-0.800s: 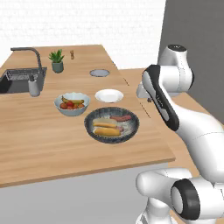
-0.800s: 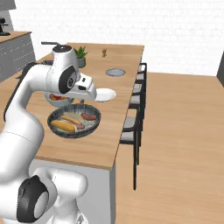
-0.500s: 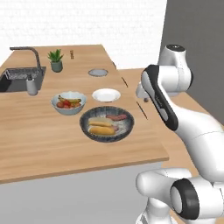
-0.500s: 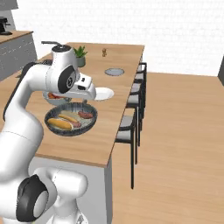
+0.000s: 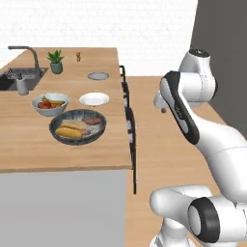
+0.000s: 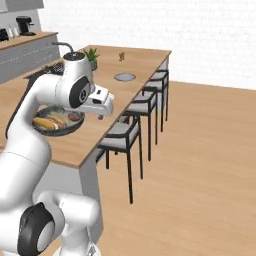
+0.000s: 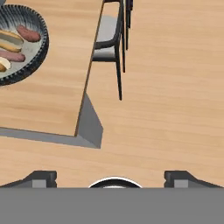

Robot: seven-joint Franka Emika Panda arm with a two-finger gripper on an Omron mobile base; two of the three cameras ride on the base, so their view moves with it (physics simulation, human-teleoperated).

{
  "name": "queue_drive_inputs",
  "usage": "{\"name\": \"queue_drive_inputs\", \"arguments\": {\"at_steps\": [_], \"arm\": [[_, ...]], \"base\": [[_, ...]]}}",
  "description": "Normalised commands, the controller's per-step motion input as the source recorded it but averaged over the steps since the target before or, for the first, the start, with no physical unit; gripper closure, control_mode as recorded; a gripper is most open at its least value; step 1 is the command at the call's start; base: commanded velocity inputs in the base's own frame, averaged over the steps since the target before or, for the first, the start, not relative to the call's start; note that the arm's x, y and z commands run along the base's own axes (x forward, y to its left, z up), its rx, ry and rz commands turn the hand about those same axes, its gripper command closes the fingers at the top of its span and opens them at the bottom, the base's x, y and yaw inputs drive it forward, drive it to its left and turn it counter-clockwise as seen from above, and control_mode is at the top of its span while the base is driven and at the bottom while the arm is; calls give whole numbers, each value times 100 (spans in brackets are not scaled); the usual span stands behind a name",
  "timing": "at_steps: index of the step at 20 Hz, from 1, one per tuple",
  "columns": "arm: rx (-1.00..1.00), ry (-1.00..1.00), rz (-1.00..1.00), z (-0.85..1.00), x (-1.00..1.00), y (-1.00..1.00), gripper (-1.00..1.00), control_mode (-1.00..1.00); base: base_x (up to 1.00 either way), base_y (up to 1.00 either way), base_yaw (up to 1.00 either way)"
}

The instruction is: Place one bun and one sausage from the bowl on each plate.

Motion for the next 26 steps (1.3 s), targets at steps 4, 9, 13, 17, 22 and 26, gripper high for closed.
{"name": "queue_drive_inputs", "arguments": {"at_steps": [4, 9, 13, 17, 22, 26], "arm": [[0, 0, 0, 0, 0, 0, -100, 100], [0, 0, 0, 0, 0, 0, -100, 100], [0, 0, 0, 0, 0, 0, -100, 100], [0, 0, 0, 0, 0, 0, -100, 100], [0, 0, 0, 0, 0, 0, -100, 100], [0, 0, 0, 0, 0, 0, -100, 100]], "base": [[1, -94, 57], [23, -84, 63], [48, -80, 61], [47, -86, 58], [31, -84, 60], [3, -86, 59]]}}
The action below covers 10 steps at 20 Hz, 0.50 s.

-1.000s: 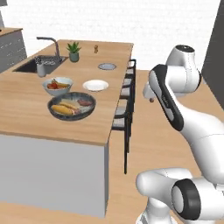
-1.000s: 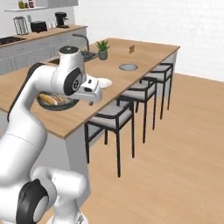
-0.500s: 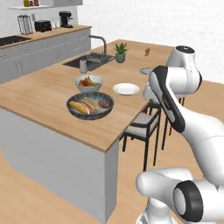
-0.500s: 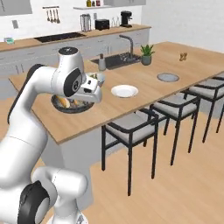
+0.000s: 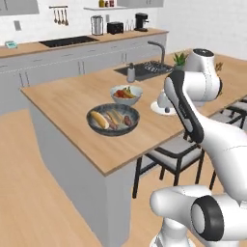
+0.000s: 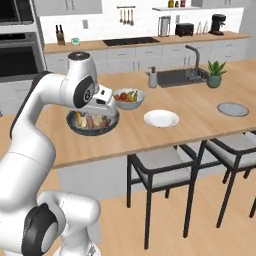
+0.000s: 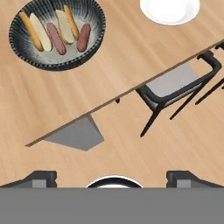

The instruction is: Place one bun and one sausage from the bowl on each plate.

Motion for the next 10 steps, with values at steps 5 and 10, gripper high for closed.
{"name": "queue_drive_inputs", "arguments": {"at_steps": [5, 10], "arm": [[0, 0, 0, 0, 0, 0, -100, 100], [0, 0, 0, 0, 0, 0, -100, 100]], "base": [[4, -84, 53], [17, -73, 47]]}}
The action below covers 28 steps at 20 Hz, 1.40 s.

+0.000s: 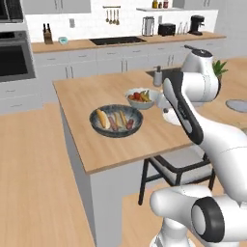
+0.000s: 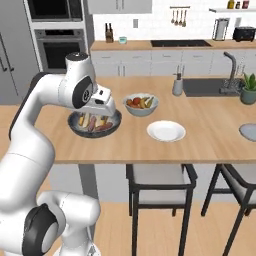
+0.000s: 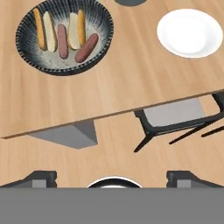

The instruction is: Place one bun and one sausage from the bowl on each plate.

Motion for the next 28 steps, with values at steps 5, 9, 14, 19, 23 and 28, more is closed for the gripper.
{"name": "queue_drive_inputs", "arguments": {"at_steps": [5, 9, 14, 19, 23, 28], "arm": [[0, 0, 0, 0, 0, 0, -100, 100], [0, 0, 0, 0, 0, 0, -100, 100], [0, 0, 0, 0, 0, 0, -100, 100], [5, 0, 6, 0, 28, -10, -100, -100], [15, 3, 13, -15, 89, -4, -100, -100], [15, 7, 11, -60, 100, 0, -100, -100]], "base": [[49, -12, 27], [55, 2, 5], [42, -7, 9], [15, -3, 4], [0, 0, 0], [0, 0, 0]]}}
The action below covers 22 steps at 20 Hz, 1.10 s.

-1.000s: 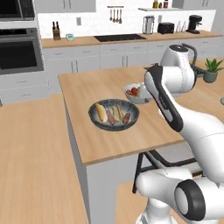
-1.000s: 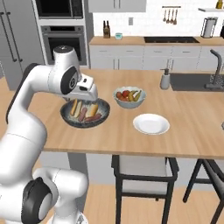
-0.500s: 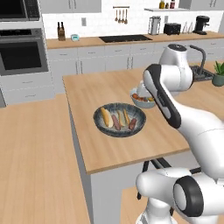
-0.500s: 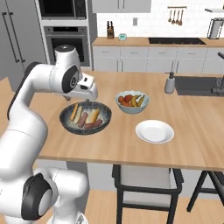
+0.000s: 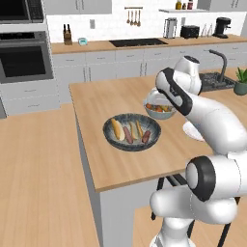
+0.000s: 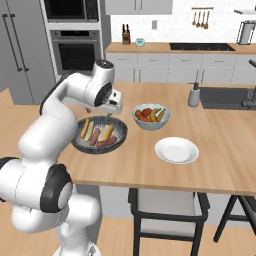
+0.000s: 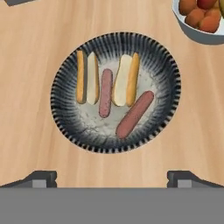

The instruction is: Place one bun and one sausage from the bowl on each plate.

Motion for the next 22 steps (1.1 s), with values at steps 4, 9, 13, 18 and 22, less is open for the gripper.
{"name": "queue_drive_inputs", "arguments": {"at_steps": [4, 9, 13, 18, 22], "arm": [[15, 16, 10, -52, 100, -3, -100, -100], [1, 25, 0, -63, 82, 2, -100, -100], [-12, 1, -9, -76, 21, 9, -100, -100], [-20, -11, -19, -81, 25, 40, -100, -100], [0, -5, -7, -60, 61, 13, -100, -100]], "base": [[0, 0, 0], [0, 0, 0], [0, 0, 0], [0, 0, 0], [0, 0, 0]]}}
